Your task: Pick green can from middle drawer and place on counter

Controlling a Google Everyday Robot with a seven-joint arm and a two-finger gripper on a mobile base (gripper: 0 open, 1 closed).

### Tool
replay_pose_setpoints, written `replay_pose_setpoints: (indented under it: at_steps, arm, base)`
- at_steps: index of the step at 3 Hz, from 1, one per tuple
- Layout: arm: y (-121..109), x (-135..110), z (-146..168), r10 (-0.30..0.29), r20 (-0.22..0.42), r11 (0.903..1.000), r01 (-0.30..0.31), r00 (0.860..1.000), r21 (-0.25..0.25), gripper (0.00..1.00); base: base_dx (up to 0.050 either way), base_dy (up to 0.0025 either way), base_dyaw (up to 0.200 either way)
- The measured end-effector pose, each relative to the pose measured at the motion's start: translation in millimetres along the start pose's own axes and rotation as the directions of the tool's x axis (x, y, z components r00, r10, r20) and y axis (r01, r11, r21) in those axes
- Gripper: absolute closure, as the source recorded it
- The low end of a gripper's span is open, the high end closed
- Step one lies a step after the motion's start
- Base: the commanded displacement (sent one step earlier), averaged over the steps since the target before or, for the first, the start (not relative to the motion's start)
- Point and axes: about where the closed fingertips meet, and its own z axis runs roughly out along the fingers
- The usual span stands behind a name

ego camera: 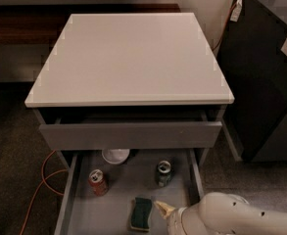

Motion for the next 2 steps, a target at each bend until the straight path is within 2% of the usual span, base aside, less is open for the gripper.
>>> replay_pose_setpoints:
  at_steps: [1, 2]
  arm:
    - [-29, 6, -21, 0.037, 0.044, 0.9985, -0.038, 0.998, 0.038, 0.00]
    - [-43, 10, -32, 0.058, 0.066, 0.9959, -0.062, 0.996, 0.066, 0.00]
  base:
    - [0.000, 0.00000, 0.000]
    - [0.000, 0.00000, 0.000]
